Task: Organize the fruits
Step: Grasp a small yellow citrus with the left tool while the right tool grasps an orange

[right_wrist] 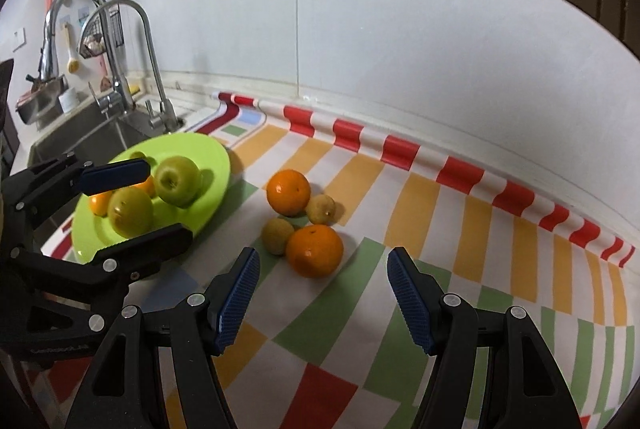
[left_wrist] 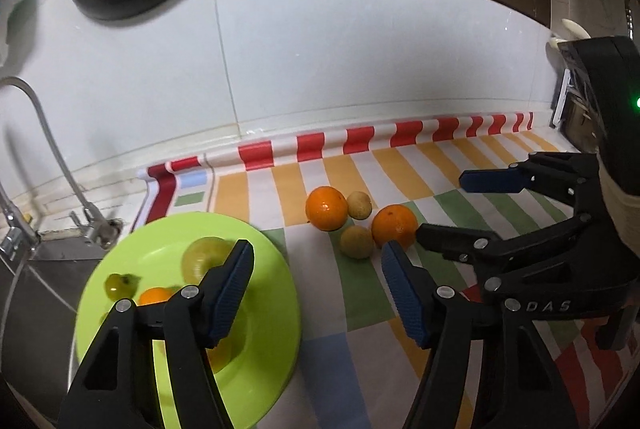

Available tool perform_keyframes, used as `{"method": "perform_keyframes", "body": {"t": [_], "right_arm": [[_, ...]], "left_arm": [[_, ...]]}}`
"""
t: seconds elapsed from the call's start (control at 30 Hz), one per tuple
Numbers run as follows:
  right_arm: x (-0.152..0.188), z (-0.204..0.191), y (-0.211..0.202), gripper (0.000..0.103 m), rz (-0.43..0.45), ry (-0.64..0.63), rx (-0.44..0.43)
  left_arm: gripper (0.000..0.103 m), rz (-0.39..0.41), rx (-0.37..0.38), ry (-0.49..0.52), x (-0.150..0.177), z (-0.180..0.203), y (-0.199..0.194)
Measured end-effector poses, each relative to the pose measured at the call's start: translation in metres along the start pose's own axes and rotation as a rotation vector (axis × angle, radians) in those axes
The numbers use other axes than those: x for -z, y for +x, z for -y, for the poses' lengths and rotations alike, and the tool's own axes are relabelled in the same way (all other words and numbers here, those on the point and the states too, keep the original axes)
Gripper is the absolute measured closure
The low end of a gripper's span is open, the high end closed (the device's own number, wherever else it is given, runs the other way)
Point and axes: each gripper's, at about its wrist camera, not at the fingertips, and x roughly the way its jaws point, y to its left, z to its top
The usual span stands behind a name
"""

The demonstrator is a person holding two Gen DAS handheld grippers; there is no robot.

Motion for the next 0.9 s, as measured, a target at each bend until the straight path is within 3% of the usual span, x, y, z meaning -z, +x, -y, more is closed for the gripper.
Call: {"method": "perform_keyframes", "body": {"t": [0.43,0.6,0.73,0.9], "right_arm": [[0.001,0.012,0.043,0.038,-0.040,0.027,-0.052],[0.000,0.013,0.054,0.046,-0.054,0.041,-0.085],[0.000,0.015,0.056,0.060,-0.057,0.073,-0.139],[0.004,0.025,0.045,0.060,-0.034,0.106,-0.081]], "left_arm": [[0.044,-0.073,0.019,-0.023,-0.001,-0.005,0.034],[0.044,-0.098,0.028,-0.033,0.001,-0.005,0.041],[0.044,-0.110,0.044,-0.046,0.000,-0.002,0.045],[0.044,-0.123,0.053,-0.065,-0.005,0.005,0.054]]}}
